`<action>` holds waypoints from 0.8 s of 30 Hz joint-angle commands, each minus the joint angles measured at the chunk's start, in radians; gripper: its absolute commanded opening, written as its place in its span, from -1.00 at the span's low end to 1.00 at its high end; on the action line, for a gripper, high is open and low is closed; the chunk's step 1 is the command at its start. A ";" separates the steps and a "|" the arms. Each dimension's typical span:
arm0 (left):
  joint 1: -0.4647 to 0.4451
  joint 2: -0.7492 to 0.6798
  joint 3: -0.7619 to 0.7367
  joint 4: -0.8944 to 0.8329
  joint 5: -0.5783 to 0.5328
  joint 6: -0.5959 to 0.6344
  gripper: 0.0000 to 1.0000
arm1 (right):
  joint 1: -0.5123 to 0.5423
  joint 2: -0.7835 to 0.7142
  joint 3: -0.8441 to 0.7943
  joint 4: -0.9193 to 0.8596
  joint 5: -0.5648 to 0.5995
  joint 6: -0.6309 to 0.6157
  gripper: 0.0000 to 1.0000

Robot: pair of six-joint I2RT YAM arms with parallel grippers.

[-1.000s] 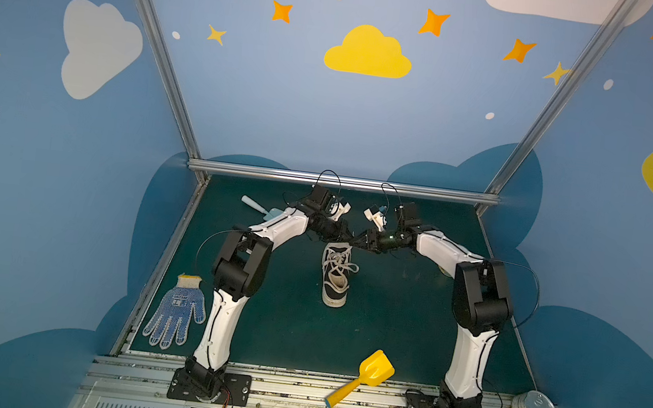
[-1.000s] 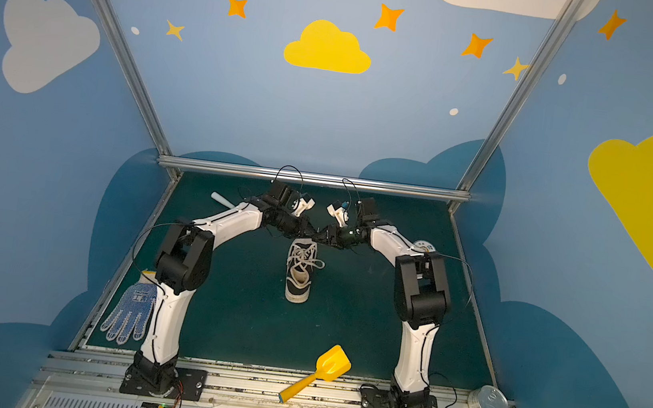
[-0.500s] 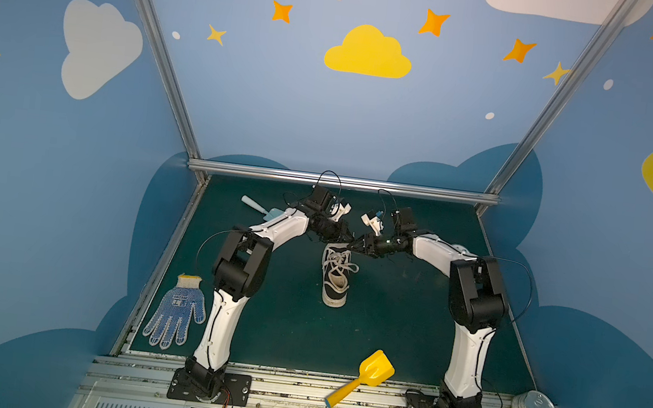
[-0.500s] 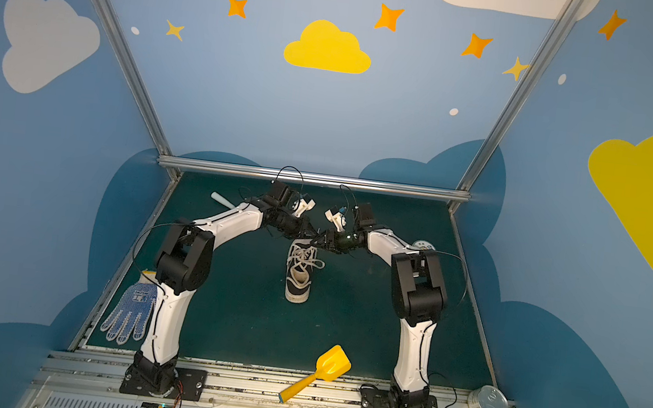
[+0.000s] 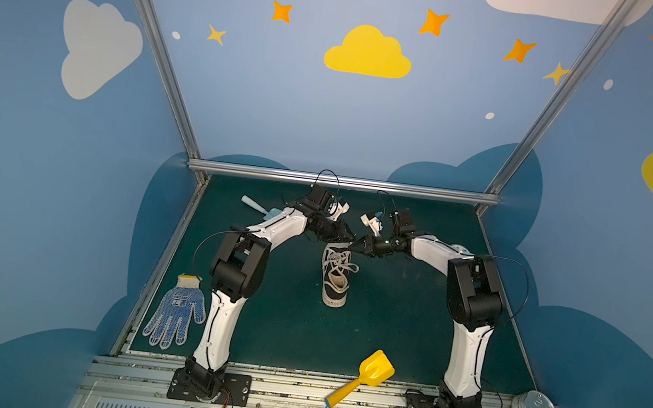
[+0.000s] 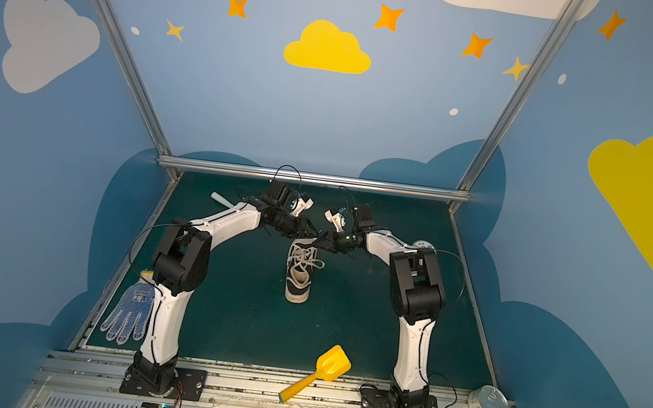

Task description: Tie the shoes

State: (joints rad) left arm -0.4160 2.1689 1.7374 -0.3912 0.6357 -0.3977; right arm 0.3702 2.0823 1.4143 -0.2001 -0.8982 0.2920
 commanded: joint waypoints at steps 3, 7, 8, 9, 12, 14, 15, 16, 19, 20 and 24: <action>0.036 -0.115 -0.045 -0.011 -0.027 0.059 -0.18 | 0.004 -0.021 -0.031 -0.003 0.010 -0.006 -1.00; 0.072 -0.186 -0.134 -0.014 -0.041 0.096 -0.15 | 0.003 -0.021 -0.036 0.000 0.009 -0.004 -1.00; 0.078 -0.203 -0.162 -0.012 -0.045 0.106 -0.14 | 0.003 -0.021 -0.037 0.000 0.008 -0.003 -1.00; 0.084 -0.223 -0.194 -0.008 -0.046 0.123 -0.14 | 0.002 -0.021 -0.035 0.001 0.007 -0.002 -1.00; 0.095 -0.278 -0.297 0.023 -0.040 0.156 -0.11 | 0.003 -0.019 -0.030 -0.002 0.005 -0.002 -1.00; 0.098 -0.299 -0.345 0.043 -0.025 0.171 -0.09 | 0.003 -0.018 -0.028 -0.007 0.004 -0.004 -1.00; 0.097 -0.303 -0.363 0.049 -0.014 0.182 -0.09 | 0.003 -0.018 -0.029 -0.008 0.004 -0.005 -1.00; 0.093 -0.306 -0.375 0.048 -0.013 0.193 -0.09 | 0.003 -0.018 -0.028 -0.008 0.004 -0.006 -1.00; 0.086 -0.306 -0.401 0.052 -0.026 0.214 -0.08 | 0.003 -0.018 -0.027 -0.015 0.003 -0.009 -1.00; 0.084 -0.302 -0.404 0.054 -0.023 0.214 -0.08 | 0.003 -0.019 -0.026 -0.016 0.004 -0.009 -1.00; 0.073 -0.277 -0.404 0.071 -0.003 0.199 -0.04 | 0.003 -0.019 -0.019 -0.028 0.004 -0.017 -1.00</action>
State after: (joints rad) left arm -0.3367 1.8828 1.3289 -0.3496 0.6071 -0.2157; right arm 0.3702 2.0823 1.3872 -0.2039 -0.8913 0.2901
